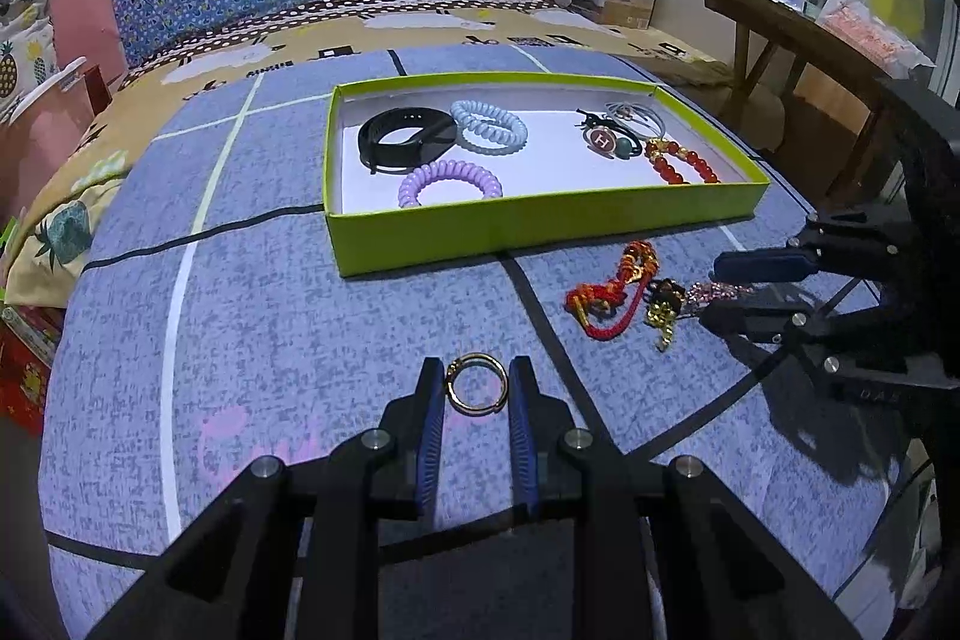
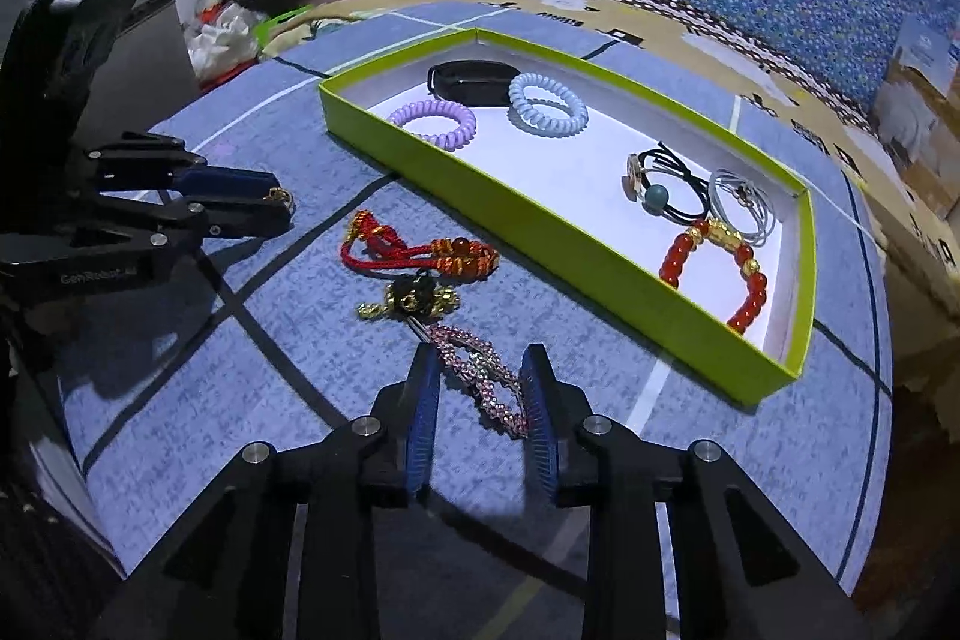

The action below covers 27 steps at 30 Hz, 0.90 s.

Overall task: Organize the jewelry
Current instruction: 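Grasp the pink rhinestone keychain with the right gripper while the left gripper holds the ring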

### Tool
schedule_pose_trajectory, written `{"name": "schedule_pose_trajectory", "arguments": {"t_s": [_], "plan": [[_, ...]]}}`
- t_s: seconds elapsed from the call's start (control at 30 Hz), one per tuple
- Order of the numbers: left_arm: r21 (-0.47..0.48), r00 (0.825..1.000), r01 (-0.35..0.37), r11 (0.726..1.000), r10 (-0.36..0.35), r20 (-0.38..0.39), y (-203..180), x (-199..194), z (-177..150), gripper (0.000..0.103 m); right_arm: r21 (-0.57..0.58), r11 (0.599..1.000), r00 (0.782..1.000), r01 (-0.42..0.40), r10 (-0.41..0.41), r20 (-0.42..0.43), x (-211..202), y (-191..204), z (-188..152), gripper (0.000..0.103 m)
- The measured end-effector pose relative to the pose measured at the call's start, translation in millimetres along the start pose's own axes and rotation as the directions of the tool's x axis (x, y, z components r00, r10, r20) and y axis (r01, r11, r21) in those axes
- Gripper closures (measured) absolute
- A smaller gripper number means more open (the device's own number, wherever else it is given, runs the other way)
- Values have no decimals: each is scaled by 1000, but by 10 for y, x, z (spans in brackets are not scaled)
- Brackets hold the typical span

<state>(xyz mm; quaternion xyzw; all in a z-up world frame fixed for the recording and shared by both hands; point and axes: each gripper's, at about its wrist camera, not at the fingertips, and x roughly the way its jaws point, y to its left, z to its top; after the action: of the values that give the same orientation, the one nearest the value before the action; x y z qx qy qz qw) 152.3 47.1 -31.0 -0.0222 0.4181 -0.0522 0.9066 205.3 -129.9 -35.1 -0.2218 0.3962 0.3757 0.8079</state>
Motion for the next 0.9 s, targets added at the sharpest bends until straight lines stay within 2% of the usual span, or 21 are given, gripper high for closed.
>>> {"name": "schedule_pose_trajectory", "arguments": {"t_s": [0.1, 0.17, 0.5, 0.63, 0.9], "plan": [[-2, 1000, 8, 1000, -8, 5, -4, -20, -19, 80, 30, 999, 1000, 13, -14, 23, -97, 42, -20, 86], [-3, 1000, 18, 1000, -18, 11, -8, -42, -34, 80, 50, 998, 999, 23, -25, 29, -142, 63, -39, 88], [-11, 992, 78, 997, -77, 96, -50, -305, -82, 80, 208, 977, 993, 50, -70, 93, -399, 123, -224, 93], [5, 987, 91, 996, -91, 134, -85, -417, -57, 80, 243, 968, 990, 56, -85, 111, -444, 118, -237, 93], [24, 984, 87, 996, -89, 154, -118, -455, 31, 80, 289, 956, 984, 49, -97, 151, -538, 46, -164, 93]]}}
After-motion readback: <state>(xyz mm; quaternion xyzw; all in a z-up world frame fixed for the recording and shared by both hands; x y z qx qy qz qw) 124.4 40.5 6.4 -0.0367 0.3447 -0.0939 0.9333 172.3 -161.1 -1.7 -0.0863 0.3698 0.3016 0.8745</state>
